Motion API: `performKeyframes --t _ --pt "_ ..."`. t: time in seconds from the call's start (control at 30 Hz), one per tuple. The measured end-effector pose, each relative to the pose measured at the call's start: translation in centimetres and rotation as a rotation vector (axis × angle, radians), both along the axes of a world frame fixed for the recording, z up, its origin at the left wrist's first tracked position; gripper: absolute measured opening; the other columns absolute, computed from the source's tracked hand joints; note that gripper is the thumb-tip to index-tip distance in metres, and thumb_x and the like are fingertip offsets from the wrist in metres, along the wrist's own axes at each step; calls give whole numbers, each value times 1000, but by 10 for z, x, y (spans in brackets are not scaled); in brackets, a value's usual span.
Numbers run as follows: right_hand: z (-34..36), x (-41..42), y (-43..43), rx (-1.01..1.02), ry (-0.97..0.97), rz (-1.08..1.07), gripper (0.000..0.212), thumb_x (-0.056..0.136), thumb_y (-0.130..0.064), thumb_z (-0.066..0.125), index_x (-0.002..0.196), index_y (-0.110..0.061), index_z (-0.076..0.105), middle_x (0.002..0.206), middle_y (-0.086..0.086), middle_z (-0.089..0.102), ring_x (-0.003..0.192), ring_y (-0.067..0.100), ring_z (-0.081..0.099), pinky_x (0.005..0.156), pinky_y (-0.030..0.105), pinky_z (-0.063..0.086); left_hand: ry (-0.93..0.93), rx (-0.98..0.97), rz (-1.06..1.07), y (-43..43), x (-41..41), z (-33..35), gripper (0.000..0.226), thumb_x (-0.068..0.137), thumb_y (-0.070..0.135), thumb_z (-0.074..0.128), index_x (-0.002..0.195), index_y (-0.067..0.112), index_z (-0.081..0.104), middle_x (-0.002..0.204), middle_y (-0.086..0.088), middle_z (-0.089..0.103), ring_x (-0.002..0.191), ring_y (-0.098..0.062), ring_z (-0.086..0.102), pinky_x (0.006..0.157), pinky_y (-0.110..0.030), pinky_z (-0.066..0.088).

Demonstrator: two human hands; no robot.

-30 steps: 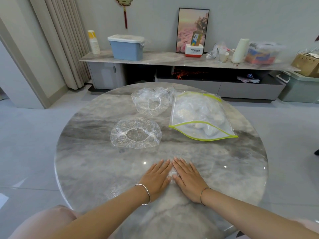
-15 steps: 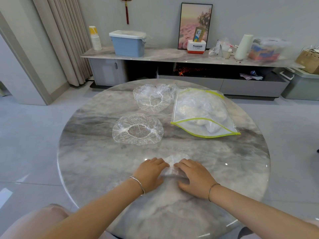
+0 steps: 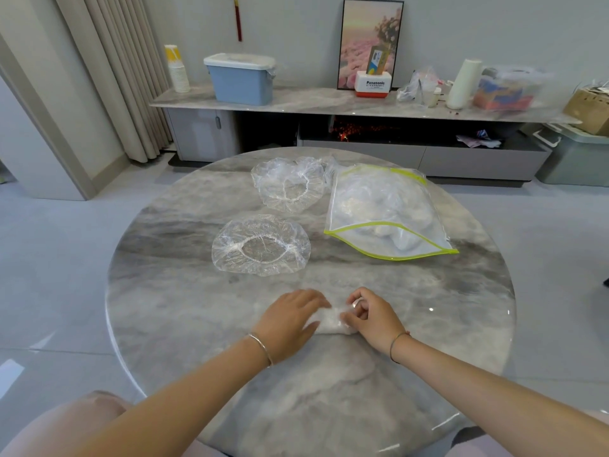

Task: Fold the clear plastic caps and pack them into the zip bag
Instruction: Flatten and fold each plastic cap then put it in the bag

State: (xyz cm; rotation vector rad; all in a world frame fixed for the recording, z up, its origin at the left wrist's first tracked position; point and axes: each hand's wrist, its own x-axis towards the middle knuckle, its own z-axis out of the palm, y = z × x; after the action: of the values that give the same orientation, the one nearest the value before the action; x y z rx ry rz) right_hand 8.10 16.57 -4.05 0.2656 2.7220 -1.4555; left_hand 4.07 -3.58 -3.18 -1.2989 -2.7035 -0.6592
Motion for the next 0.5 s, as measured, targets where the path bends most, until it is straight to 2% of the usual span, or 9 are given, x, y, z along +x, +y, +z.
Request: performKeyframes --t 0.07,0.1,0.17,0.23,0.3,0.37,0.43,0.5 --pt "1 -1 -1 21 -3 0 25 80 -14 71 81 -27 49 62 -5 55 57 7 47 66 30 44 72 -51 -166 -2 1 -2 27 87 34 43 107 24 60 120 3 62 108 -17 59 91 -27 45" --pt "2 -1 -1 40 8 -1 25 80 -15 71 82 -27 49 63 -7 54 58 7 47 67 30 45 57 -102 -197 -3 1 -3 33 88 37 41 109 22 61 124 1 61 111 -19 59 94 -30 46" --pt "4 0 0 127 83 3 23 80 -17 71 88 -24 51 71 -13 50 63 6 46 71 28 44 -25 -178 -169 -8 3 -4 50 87 43 34 125 18 56 134 -3 54 120 -23 53 102 -32 40" --pt "9 1 2 335 261 48 20 81 -21 68 97 -20 55 86 -18 48 72 1 45 76 24 38 -84 -214 -110 -10 4 -2 62 83 43 30 138 15 42 136 -6 50 123 -23 47 103 -28 33" --pt "14 2 3 519 448 157 21 81 -27 59 101 -20 59 99 -12 53 83 2 48 80 23 32 -172 -222 -35 -9 7 2 66 79 37 33 140 13 33 126 -10 53 117 -23 46 98 -27 34" --pt "15 6 3 602 534 294 28 78 -26 51 104 -22 61 104 -9 56 90 7 52 83 21 30 -283 -211 15 -7 7 1 68 73 35 34 138 14 29 121 -11 52 111 -24 47 94 -29 38" --pt "10 12 1 672 531 436 36 73 -24 48 106 -25 61 105 -9 58 91 8 53 84 20 28 -403 -180 40 -5 7 -3 65 72 35 36 134 18 27 127 -9 50 106 -23 51 92 -31 42" --pt "5 15 -1 759 474 539 42 69 -27 45 108 -26 60 105 -10 59 89 9 53 84 20 27 -508 -150 46 -2 7 -2 56 79 22 46 131 16 28 136 -5 48 92 -15 56 85 -24 42"
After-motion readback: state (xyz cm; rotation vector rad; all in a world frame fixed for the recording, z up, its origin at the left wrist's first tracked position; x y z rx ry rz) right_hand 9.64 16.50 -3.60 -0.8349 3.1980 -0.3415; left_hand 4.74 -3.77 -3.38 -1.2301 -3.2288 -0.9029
